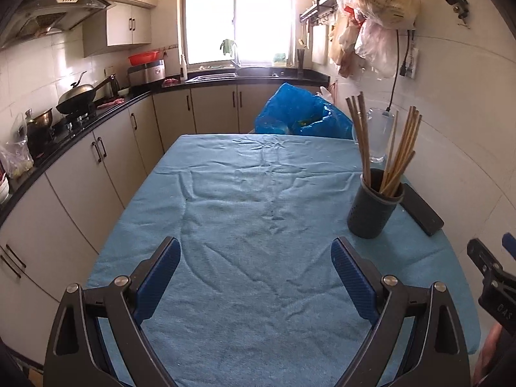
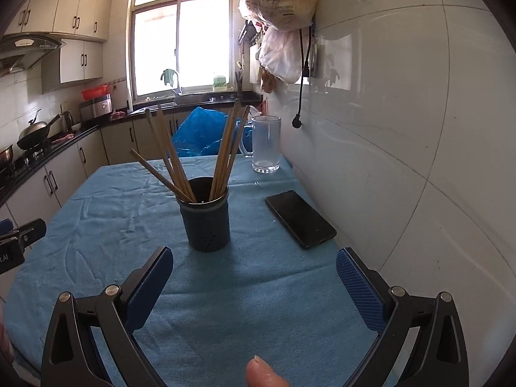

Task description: Organize utensils

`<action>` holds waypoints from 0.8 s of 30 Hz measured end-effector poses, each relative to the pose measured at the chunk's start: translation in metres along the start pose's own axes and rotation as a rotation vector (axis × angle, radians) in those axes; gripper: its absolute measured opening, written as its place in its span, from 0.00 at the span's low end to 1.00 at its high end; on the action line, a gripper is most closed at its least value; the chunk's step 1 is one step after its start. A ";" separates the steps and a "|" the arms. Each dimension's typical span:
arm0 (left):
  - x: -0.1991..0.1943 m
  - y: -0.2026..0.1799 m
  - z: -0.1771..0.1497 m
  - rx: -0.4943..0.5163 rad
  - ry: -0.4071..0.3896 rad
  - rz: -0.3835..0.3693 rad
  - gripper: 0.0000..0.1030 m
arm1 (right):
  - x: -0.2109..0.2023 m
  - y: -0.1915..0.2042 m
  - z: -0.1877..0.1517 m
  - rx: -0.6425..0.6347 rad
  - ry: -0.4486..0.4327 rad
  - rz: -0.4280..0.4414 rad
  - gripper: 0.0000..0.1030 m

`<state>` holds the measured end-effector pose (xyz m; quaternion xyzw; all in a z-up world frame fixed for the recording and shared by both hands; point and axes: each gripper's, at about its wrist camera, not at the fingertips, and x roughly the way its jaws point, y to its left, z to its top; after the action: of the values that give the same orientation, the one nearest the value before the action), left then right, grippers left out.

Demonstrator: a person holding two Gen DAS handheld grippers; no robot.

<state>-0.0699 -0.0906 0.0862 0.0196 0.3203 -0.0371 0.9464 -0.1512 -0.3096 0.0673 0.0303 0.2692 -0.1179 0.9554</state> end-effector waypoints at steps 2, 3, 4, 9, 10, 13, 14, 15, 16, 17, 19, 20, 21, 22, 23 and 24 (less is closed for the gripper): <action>0.001 -0.004 -0.001 0.013 0.006 -0.001 0.91 | -0.002 0.002 -0.001 -0.003 -0.005 -0.003 1.00; 0.002 -0.006 -0.001 0.016 0.009 -0.003 0.91 | -0.003 0.002 -0.001 -0.003 -0.007 -0.001 1.00; 0.003 -0.007 -0.002 0.020 0.014 -0.008 0.91 | -0.002 0.002 -0.001 -0.005 -0.006 -0.001 1.00; 0.006 -0.009 -0.003 0.026 0.021 -0.011 0.91 | 0.000 0.005 -0.003 -0.010 0.003 -0.002 1.00; 0.006 -0.009 -0.003 0.026 0.023 -0.012 0.91 | 0.000 0.006 -0.003 -0.011 0.005 -0.001 1.00; 0.008 -0.009 -0.003 0.025 0.027 -0.008 0.91 | 0.002 0.009 -0.003 -0.017 0.012 0.000 1.00; 0.009 -0.009 -0.004 0.024 0.030 -0.008 0.91 | 0.002 0.010 -0.003 -0.019 0.015 0.001 1.00; 0.010 -0.009 -0.004 0.024 0.032 -0.009 0.91 | 0.003 0.011 -0.003 -0.023 0.018 0.002 1.00; 0.010 -0.009 -0.004 0.024 0.033 -0.008 0.91 | 0.003 0.012 -0.004 -0.026 0.020 0.002 1.00; 0.010 -0.009 -0.004 0.022 0.033 -0.006 0.91 | 0.004 0.012 -0.004 -0.029 0.021 0.001 1.00; 0.011 -0.009 -0.003 0.019 0.034 -0.006 0.91 | 0.005 0.014 -0.004 -0.031 0.026 0.003 1.00; 0.012 -0.008 -0.003 0.018 0.036 -0.006 0.91 | 0.005 0.014 -0.004 -0.032 0.028 0.004 1.00; 0.012 -0.009 -0.004 0.017 0.036 -0.002 0.91 | 0.005 0.015 -0.005 -0.033 0.031 0.004 1.00; 0.012 -0.008 -0.004 0.018 0.038 -0.004 0.91 | 0.006 0.015 -0.005 -0.034 0.033 0.004 1.00; 0.012 -0.008 -0.004 0.018 0.039 -0.005 0.91 | 0.007 0.016 -0.006 -0.035 0.036 0.004 1.00; 0.012 -0.008 -0.005 0.017 0.039 -0.005 0.91 | 0.008 0.016 -0.006 -0.036 0.039 0.005 1.00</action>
<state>-0.0639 -0.0992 0.0749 0.0276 0.3386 -0.0416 0.9396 -0.1442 -0.2948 0.0579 0.0162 0.2897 -0.1100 0.9506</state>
